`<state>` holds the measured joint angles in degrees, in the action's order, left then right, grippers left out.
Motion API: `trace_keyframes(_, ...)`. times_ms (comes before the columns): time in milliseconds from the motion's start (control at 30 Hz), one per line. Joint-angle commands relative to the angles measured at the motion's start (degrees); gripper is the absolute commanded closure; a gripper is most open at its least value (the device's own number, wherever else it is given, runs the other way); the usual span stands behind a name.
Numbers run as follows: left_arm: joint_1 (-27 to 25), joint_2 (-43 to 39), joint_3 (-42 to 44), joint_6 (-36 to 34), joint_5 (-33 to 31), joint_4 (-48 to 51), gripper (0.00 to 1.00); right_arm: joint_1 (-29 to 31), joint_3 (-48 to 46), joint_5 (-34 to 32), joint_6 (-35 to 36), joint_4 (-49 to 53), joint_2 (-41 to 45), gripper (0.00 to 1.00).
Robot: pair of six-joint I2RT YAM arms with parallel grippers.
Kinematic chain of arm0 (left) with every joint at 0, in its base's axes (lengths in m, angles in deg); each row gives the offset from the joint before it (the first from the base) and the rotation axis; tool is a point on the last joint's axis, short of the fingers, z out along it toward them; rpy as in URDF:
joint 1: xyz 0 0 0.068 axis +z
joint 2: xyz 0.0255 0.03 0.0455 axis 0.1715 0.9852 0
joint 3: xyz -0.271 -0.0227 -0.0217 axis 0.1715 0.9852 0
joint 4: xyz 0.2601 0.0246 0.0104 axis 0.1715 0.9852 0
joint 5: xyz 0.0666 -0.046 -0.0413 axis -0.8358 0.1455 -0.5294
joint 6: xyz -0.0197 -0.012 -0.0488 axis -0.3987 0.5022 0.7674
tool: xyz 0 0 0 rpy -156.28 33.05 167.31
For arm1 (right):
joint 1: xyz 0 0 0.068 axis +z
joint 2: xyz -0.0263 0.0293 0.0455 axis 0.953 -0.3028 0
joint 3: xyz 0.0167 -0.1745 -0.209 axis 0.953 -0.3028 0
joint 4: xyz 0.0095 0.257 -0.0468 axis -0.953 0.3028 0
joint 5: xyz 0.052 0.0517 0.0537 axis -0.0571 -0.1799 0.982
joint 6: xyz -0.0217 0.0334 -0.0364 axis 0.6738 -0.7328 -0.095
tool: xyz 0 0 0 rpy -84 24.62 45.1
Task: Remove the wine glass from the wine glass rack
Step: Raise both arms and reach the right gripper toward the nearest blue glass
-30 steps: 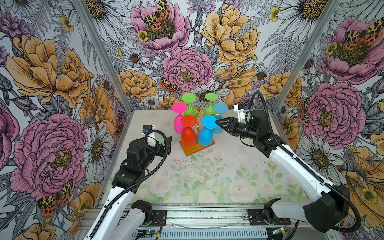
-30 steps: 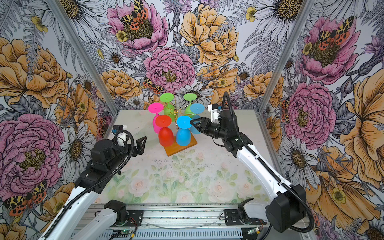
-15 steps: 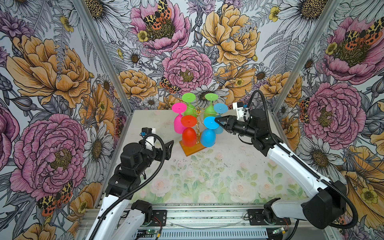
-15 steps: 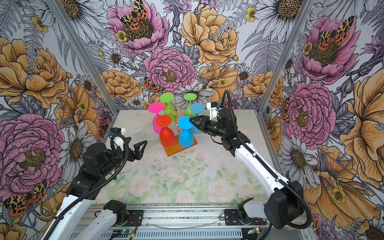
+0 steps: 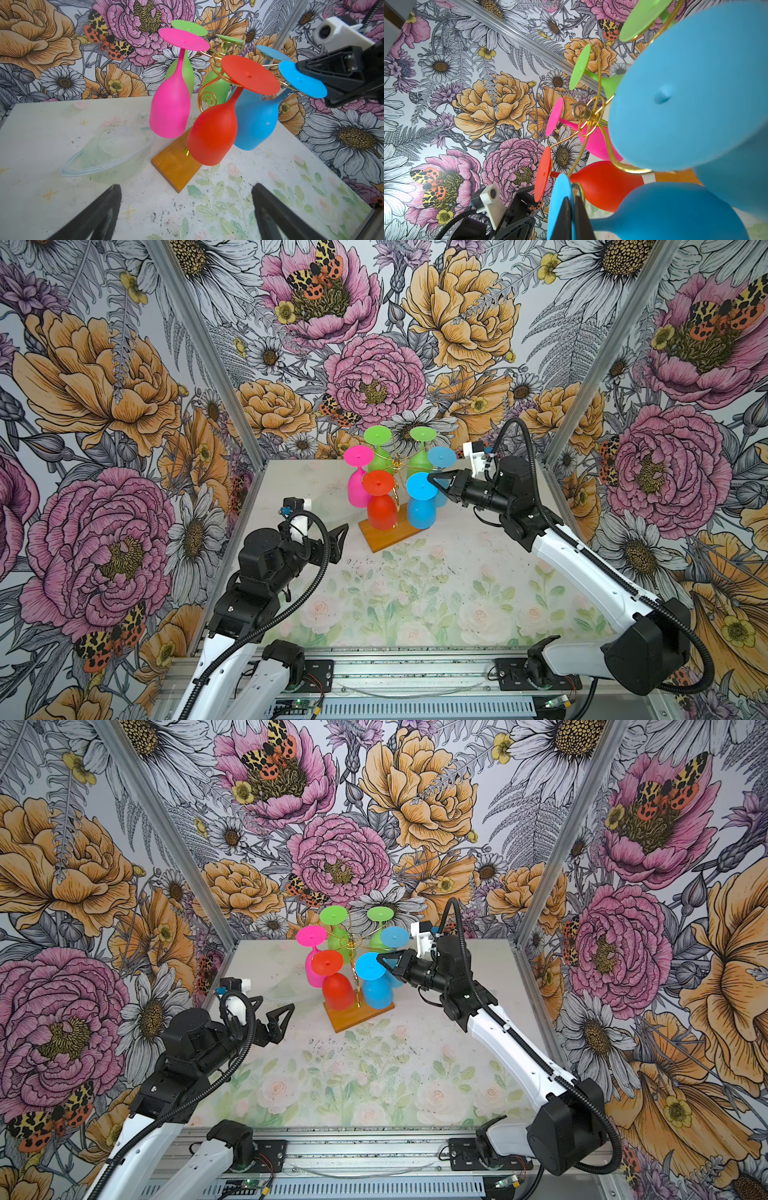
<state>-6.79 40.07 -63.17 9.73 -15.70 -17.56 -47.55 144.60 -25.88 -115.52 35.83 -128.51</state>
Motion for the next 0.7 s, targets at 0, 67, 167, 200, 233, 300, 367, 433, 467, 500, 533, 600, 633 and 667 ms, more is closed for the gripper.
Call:
trace_keyframes(0, -0.4, -0.2, -0.1, -0.6, 0.6, 0.6, 0.01, 0.6, 1.2, -0.6, 0.0, 0.7, 0.9, 0.98)
trace_keyframes(67, -0.4, -0.2, 0.0, -0.8, 0.5, 0.6, 0.01, 0.8, 1.3, -0.8, -0.1, 0.8, 1.0, 1.00)
trace_keyframes(167, -0.3, -0.4, -0.1, -0.6, 0.7, 0.6, 0.01, 1.1, 1.7, -0.7, -0.4, 0.5, 1.1, 1.00)
trace_keyframes(200, -0.3, -0.4, -0.1, -0.5, 0.7, 0.6, 0.01, 1.2, 1.9, -0.6, -0.7, 0.4, 1.0, 1.00)
trace_keyframes(233, -0.3, -0.5, 0.0, -0.7, 0.6, 0.6, 0.01, 1.3, 2.0, -0.5, -0.9, 0.3, 0.9, 1.00)
trace_keyframes(300, -0.3, -0.5, 0.0, -0.6, 0.6, 0.6, 0.01, 1.7, 2.2, -0.4, -1.3, -0.2, 0.7, 1.00)
trace_keyframes(367, -0.4, -0.5, 0.0, -0.7, 0.5, 0.6, 0.01, 1.9, 2.1, -0.4, -2.0, -0.9, 0.6, 1.00)
trace_keyframes(433, -0.4, -0.5, 0.2, -0.8, 0.6, 0.6, 0.01, 2.1, 2.1, -0.3, -2.8, -1.8, 0.2, 1.00)
trace_keyframes(467, -0.4, -0.5, 0.2, -0.8, 0.6, 0.6, 0.01, 2.2, 2.1, -0.3, -3.1, -2.3, 0.1, 1.00)
trace_keyframes(500, -0.4, -0.5, 0.2, -0.9, 0.6, 0.6, 0.01, 2.3, 2.1, -0.2, -3.7, -2.9, -0.1, 1.00)
trace_keyframes(533, -0.4, -0.4, 0.3, -0.9, 0.6, 0.5, 0.01, 2.5, 2.2, -0.2, -4.0, -3.5, -0.3, 1.00)
trace_keyframes(600, -0.4, -0.4, 0.2, -0.9, 0.6, 0.6, 0.01, 2.6, 2.4, -0.2, -4.6, -4.4, -0.8, 1.00)
trace_keyframes(633, -0.4, -0.4, 0.2, -0.9, 0.6, 0.5, 0.01, 2.7, 2.5, -0.2, -4.8, -4.6, -1.0, 1.00)
trace_keyframes(667, -0.3, -0.5, 0.2, -1.0, 0.7, 0.6, 0.01, 2.7, 2.6, -0.1, -5.0, -4.8, -1.5, 1.00)
